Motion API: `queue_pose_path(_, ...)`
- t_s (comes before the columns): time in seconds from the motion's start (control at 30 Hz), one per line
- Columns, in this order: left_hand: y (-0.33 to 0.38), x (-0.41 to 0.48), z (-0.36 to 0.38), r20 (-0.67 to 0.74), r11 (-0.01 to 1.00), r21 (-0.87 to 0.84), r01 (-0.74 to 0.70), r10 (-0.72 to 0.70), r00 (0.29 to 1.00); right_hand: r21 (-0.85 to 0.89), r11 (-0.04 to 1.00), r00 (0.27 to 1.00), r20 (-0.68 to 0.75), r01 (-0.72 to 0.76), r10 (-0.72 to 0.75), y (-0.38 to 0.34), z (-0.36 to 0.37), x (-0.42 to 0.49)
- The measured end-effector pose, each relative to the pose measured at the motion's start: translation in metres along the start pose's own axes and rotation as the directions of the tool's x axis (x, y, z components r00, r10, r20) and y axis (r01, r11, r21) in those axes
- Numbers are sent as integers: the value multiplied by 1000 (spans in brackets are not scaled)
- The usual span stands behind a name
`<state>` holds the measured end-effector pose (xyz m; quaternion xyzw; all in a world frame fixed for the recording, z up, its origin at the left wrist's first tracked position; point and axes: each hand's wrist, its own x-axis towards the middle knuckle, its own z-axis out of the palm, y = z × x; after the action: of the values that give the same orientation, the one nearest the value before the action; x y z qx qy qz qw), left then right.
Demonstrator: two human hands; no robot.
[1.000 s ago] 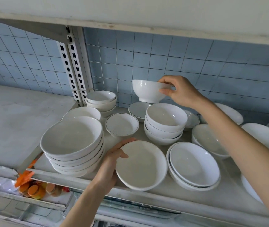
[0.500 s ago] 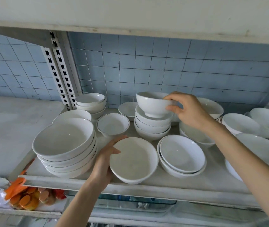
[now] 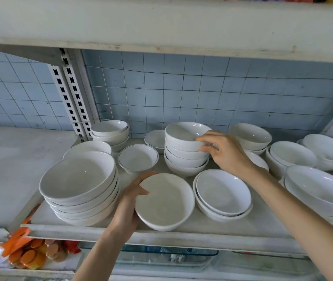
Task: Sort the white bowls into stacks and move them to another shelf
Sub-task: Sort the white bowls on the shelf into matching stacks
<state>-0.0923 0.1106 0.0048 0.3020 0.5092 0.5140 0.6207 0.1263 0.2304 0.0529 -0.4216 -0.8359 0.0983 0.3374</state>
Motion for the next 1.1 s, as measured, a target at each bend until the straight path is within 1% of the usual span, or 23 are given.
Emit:
queue_pose_path(0.17, -3, 3, -2, -10, 1000, 6, -5, 5, 1000, -13, 1000, 1000, -22, 17, -17, 2, -1, -2)
queue_pose_path(0.33, -6, 4, -3, -17, 999, -7, -32, 32, 999, -21, 999, 999, 19, 28, -28, 3, -2, -2)
queue_pose_path(0.5, -12, -2, -5, -19, 993, 38, -114, 115, 993, 12, 1000, 998, 65, -4, 3, 1, -4, -6)
queue_pose_path(0.63, -17, -11, -11, -7, 961, 148, -232, 235, 972, 34, 999, 996, 89, -16, 13, -3, -4, -10)
queue_pose_path(0.73, -20, -20, -17, 104, 899, 268, -347, 331, 938, 57, 998, 998, 65, 1, -5, -15, -3, -17)
queue_pose_path(0.83, -24, -27, -21, 252, 870, 324, -373, 300, 920, 87, 996, 998, 56, -12, 7, -33, 0, -33)
queue_pose_path(0.9, -27, -27, -23, 313, 865, 311, -393, 297, 902, 83, 997, 994, 113, -2, -7, -44, 4, -49)
queue_pose_path(0.93, -29, -27, -23, 326, 859, 312, -405, 303, 895, 69, 998, 986, 165, 2, -14, -50, 6, -56)
queue_pose_path(1.03, -30, -26, -23, 332, 829, 346, -439, 329, 884, 15, 998, 941, 335, -54, 46, -65, 12, -77)
queue_pose_path(1.1, -29, -25, -24, 321, 812, 377, -444, 335, 886, -25, 998, 920, 387, -62, 66, -70, 16, -88)
